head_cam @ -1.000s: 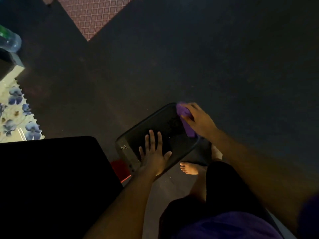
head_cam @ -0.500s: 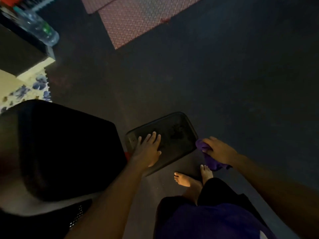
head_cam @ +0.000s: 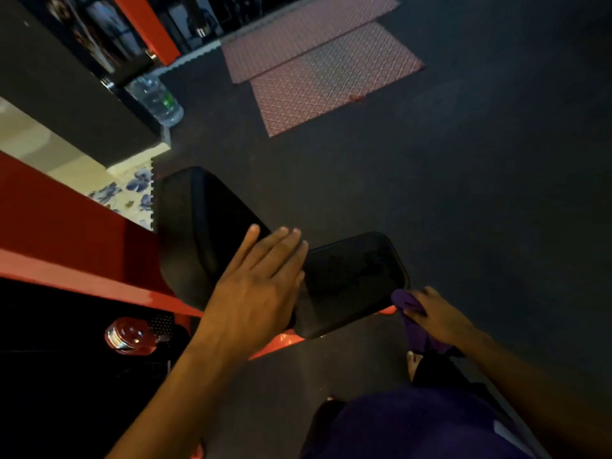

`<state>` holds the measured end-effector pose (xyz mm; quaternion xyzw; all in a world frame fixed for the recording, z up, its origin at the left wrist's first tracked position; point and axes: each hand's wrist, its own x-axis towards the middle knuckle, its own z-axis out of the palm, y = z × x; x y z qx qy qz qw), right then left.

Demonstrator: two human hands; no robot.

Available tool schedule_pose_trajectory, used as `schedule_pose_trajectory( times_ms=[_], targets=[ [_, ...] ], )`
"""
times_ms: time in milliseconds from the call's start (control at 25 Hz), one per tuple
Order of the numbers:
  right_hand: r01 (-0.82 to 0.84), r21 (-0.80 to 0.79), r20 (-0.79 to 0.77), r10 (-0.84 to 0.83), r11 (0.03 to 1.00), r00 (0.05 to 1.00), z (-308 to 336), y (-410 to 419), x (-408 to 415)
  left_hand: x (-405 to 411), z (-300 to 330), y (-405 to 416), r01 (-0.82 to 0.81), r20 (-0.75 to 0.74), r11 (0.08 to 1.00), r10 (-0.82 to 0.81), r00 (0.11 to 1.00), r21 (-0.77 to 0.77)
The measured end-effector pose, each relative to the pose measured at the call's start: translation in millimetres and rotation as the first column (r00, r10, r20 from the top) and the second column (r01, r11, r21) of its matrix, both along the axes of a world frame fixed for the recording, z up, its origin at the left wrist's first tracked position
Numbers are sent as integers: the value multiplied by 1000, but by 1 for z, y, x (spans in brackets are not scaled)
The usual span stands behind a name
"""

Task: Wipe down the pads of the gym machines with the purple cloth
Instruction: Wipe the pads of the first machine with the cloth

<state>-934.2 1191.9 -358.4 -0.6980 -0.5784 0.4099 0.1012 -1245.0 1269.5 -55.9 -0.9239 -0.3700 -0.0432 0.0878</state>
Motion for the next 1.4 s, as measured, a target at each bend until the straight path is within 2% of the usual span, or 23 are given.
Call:
schedule_pose_trajectory(
  times_ms=[80,200,280,400,480,680,760,840,960,1040,1120,1200,1280,1360,1400],
  targets=[
    [63,38,14,-64,997,998,5,-8,-15,-13,27,7,6,56,995,-11,998,96],
    [125,99,27,-128,987,991,12,-13,-34,-35,44,24,-155,49,982,151,987,110],
    [131,115,51,-137,985,989,19,-10,-42,-46,48,34,-232,27,971,231,973,51],
    [137,117,119,-151,984,981,24,0,-43,-59,53,55,-330,118,928,352,928,-172],
    [133,130,167,-154,983,974,22,14,-40,-67,54,66,-359,143,902,399,906,-240],
    [-17,86,264,-7,996,964,-24,70,-47,-64,49,62,-382,155,897,419,894,-224],
    [-80,141,289,36,987,957,-51,85,-59,-65,50,59,-386,180,898,425,887,-213],
    [-72,194,312,8,978,950,-70,101,-64,-62,50,57,-374,216,906,413,885,-201],
    [-22,173,324,-36,985,945,-58,160,-74,-62,51,56,-384,221,899,426,877,-211],
    [-86,187,341,17,979,940,-55,189,-90,-61,51,57,-379,221,900,423,879,-218],
    [-225,246,385,118,943,915,-61,172,-105,-61,51,57,-376,211,897,424,880,-234],
    [-302,217,376,207,928,903,-68,105,-107,-62,52,55,-362,237,899,419,877,-248],
    [-385,231,424,264,893,866,-68,59,-77,-60,52,55,-369,251,897,426,869,-244],
    [-414,196,408,310,889,859,-70,68,-40,-59,51,55,-373,241,899,424,873,-230],
    [-372,158,405,284,915,869,-68,90,-31,-58,52,57,-372,242,900,423,874,-229]
  ],
)
